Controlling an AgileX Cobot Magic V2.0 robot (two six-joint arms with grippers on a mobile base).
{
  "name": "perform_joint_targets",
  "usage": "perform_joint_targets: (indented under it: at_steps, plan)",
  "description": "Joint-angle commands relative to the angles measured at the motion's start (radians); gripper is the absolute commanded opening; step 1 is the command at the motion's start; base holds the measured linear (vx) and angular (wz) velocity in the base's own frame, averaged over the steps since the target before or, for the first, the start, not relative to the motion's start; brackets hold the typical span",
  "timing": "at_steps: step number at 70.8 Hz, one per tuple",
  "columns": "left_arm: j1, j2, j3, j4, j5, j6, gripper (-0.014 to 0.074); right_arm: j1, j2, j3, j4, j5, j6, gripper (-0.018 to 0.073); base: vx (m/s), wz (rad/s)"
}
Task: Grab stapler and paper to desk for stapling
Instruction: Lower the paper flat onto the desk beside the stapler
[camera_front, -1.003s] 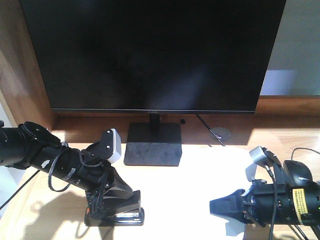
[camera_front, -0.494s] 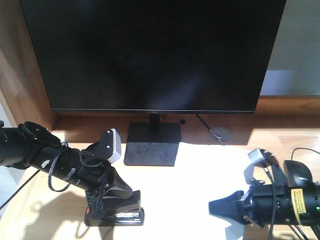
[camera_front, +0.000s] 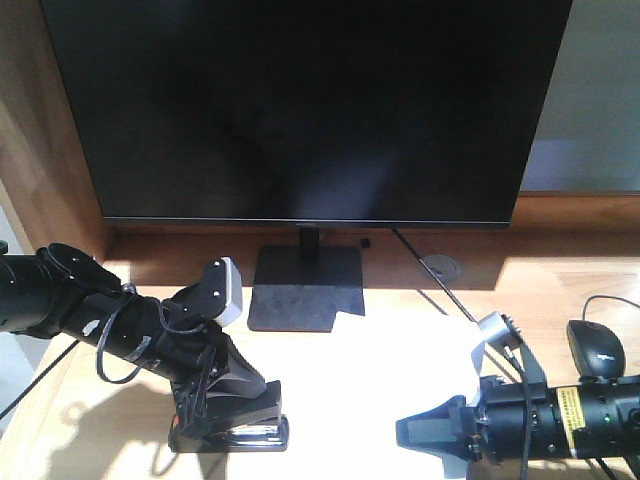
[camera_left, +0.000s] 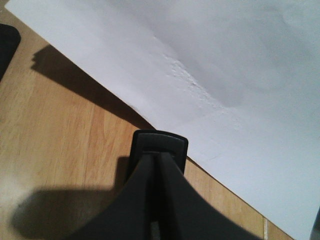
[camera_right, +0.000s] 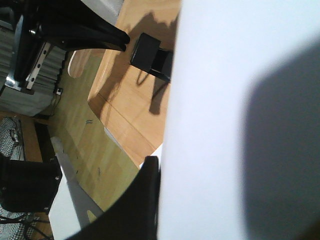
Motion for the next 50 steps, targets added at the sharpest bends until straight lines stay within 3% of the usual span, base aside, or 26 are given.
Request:
perform_joint_targets:
  at_steps: [1, 25, 50]
  plan:
    - [-0.006, -0.042, -0.019, -0.051, 0.035, -0.010, -0.0006, 0.002, 0.005, -0.020, 0.041, -0.103, -0.034, -0.0002, 0.00, 0.00]
    - [-0.006, -0.042, -0.019, -0.051, 0.035, -0.010, -0.0006, 0.002, 0.038, -0.020, 0.090, -0.202, -0.155, -0.0002, 0.00, 0.00]
    - [-0.006, -0.042, -0.019, -0.051, 0.035, -0.010, -0.0006, 0.002, 0.116, -0.020, 0.111, -0.214, -0.152, -0.0002, 0.00, 0.00]
